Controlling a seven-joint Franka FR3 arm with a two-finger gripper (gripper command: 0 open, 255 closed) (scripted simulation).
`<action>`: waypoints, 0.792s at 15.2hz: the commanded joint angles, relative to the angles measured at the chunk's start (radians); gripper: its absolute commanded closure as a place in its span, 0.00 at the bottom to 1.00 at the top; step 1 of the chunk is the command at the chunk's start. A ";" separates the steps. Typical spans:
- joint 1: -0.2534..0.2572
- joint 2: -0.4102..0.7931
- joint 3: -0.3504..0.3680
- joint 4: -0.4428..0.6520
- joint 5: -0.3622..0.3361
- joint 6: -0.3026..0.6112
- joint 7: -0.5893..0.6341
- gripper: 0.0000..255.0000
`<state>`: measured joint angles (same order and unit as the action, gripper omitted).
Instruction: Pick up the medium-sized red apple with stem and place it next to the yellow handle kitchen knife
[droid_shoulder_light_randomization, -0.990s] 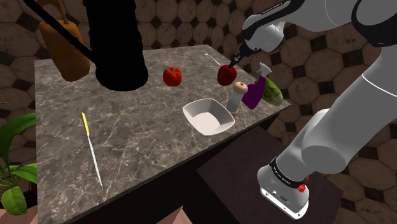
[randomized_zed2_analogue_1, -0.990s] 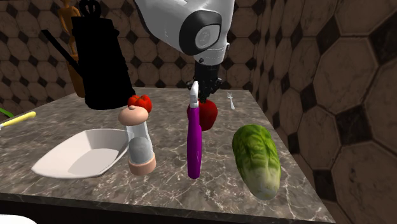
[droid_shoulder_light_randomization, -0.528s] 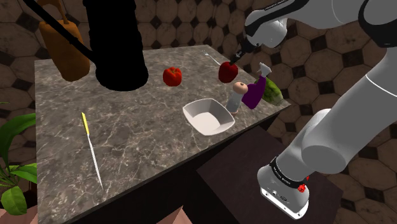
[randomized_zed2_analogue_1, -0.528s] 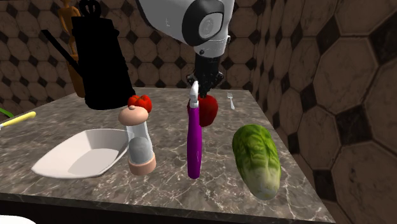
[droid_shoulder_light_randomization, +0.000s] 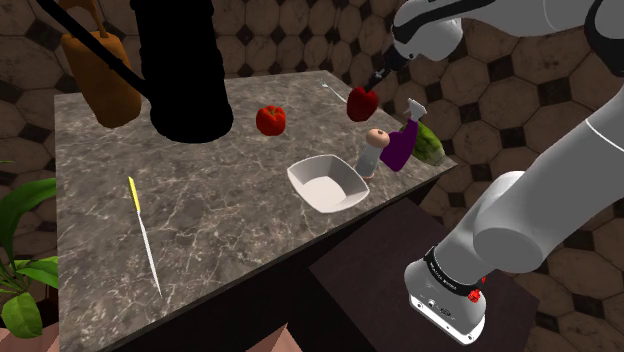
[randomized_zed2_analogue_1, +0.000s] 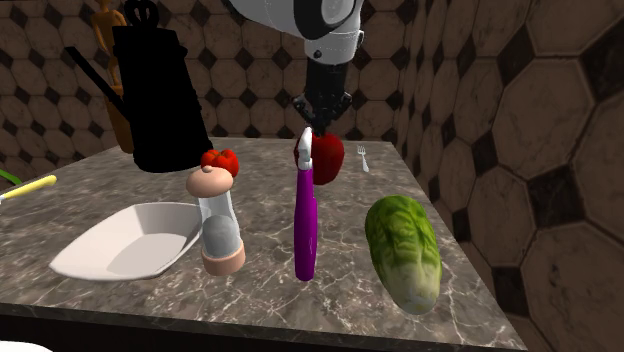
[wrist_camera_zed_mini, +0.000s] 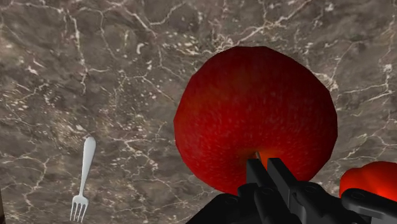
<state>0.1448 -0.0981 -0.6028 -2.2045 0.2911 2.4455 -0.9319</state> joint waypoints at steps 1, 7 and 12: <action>-0.003 -0.016 0.004 0.012 -0.022 -0.023 0.020 1.00; -0.010 -0.048 0.014 0.063 -0.067 -0.096 0.065 1.00; -0.015 -0.068 0.022 0.112 -0.094 -0.158 0.095 1.00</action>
<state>0.1312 -0.1643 -0.5813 -2.1059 0.2005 2.3021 -0.8412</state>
